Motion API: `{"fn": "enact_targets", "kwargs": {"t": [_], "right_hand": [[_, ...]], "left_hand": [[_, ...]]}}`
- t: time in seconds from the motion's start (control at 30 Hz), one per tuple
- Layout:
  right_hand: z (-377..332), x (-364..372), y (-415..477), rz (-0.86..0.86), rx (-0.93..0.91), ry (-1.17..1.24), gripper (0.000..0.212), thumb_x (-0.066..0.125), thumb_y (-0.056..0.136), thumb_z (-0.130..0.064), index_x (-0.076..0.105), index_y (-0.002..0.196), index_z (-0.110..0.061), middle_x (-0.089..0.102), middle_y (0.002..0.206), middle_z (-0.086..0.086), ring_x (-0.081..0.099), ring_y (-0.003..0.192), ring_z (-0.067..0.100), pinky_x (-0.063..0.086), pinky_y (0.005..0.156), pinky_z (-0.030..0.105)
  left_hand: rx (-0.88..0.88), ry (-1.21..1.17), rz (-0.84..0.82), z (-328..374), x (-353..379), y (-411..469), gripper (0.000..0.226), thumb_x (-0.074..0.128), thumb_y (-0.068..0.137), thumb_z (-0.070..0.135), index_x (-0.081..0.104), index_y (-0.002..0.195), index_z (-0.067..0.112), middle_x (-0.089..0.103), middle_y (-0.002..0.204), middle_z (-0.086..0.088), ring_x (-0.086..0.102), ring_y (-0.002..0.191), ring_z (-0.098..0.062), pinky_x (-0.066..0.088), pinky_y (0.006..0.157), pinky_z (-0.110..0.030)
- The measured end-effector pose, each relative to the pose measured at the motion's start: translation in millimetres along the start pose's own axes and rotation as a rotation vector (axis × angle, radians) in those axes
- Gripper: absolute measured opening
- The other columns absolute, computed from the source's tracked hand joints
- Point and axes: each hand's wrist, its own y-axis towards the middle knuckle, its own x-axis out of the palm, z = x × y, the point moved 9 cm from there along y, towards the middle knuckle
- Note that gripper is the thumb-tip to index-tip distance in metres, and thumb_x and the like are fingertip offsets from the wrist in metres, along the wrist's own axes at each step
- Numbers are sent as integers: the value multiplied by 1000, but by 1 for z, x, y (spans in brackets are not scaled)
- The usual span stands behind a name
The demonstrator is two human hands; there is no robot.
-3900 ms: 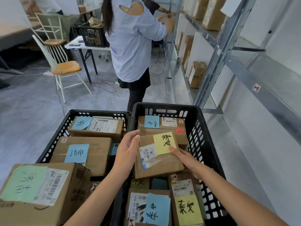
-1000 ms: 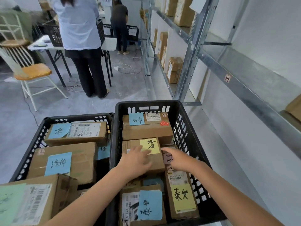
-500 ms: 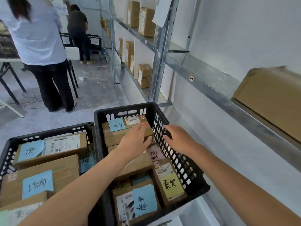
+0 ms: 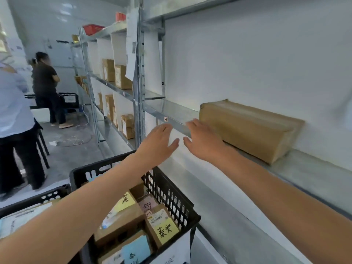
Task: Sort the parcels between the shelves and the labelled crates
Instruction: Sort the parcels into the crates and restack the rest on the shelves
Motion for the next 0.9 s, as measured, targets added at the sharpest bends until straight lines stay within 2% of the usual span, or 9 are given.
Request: {"fn": "enact_targets", "kwargs": {"t": [0.1, 0.23, 0.37, 0.47, 0.53, 0.6, 0.67, 0.77, 0.9], "right_hand": [[18, -49, -18, 141, 51, -36, 43, 44, 100, -30, 47, 136, -7, 51, 139, 10, 43, 128, 29, 32, 104, 35], [59, -98, -45, 270, 94, -283, 50, 32, 104, -32, 43, 144, -4, 36, 156, 12, 18, 151, 23, 2, 124, 41], [122, -122, -84, 290, 254, -325, 50, 31, 105, -33, 45, 143, -3, 38, 155, 11, 19, 151, 22, 1, 124, 41], [169, -117, -109, 211, 444, -138, 50, 38, 100, -33, 47, 139, -4, 42, 148, 11, 31, 142, 24, 21, 118, 40], [194, -105, -126, 169, 618, 174, 47, 40, 95, -39, 52, 129, -7, 48, 135, 10, 45, 125, 26, 40, 97, 40], [207, -89, -135, 145, 723, 484, 50, 41, 94, -47, 53, 127, -11, 55, 125, 8, 55, 109, 24, 44, 84, 36], [212, -76, -140, 104, 788, 697, 51, 42, 96, -55, 54, 126, -16, 59, 117, 1, 57, 103, 18, 46, 89, 34], [218, -58, -146, 49, 874, 885, 65, 40, 95, -65, 51, 137, -16, 56, 134, 5, 56, 119, 24, 46, 102, 37], [216, -56, -148, 76, 850, 904, 65, 40, 94, -67, 52, 135, -18, 57, 133, 2, 56, 116, 21, 46, 92, 34]], "left_hand": [[35, -21, 33, 27, -11, 18, 56, 47, 102, 37, 39, 147, 4, 43, 151, -13, 39, 139, -28, 29, 114, -35], [52, -111, -4, 61, -8, 46, 55, 46, 103, 34, 39, 147, 3, 42, 152, -15, 40, 139, -30, 30, 115, -39], [13, -224, -26, 83, 6, 65, 51, 49, 101, 31, 42, 142, 2, 48, 144, -17, 47, 130, -32, 35, 106, -37], [-36, -353, -12, 92, 16, 82, 51, 48, 100, 33, 41, 142, 4, 49, 139, -16, 49, 124, -32, 38, 99, -36], [-118, -437, -15, 92, 24, 96, 59, 46, 101, 36, 32, 148, 4, 39, 146, -17, 45, 128, -33, 38, 105, -39], [-234, -538, -13, 89, 32, 106, 73, 46, 101, 41, 13, 155, 4, 21, 156, -19, 32, 140, -36, 30, 113, -43], [-328, -689, 6, 84, 37, 114, 81, 48, 100, 45, 5, 157, 6, 14, 160, -18, 27, 144, -37, 28, 114, -45], [-428, -797, -52, 76, 46, 119, 87, 57, 92, 52, 17, 154, 7, 29, 154, -14, 39, 135, -34, 38, 105, -42], [-458, -930, -135, 63, 40, 106, 92, 77, 76, 56, 37, 142, 6, 43, 138, -6, 49, 121, -28, 52, 97, -46]]}}
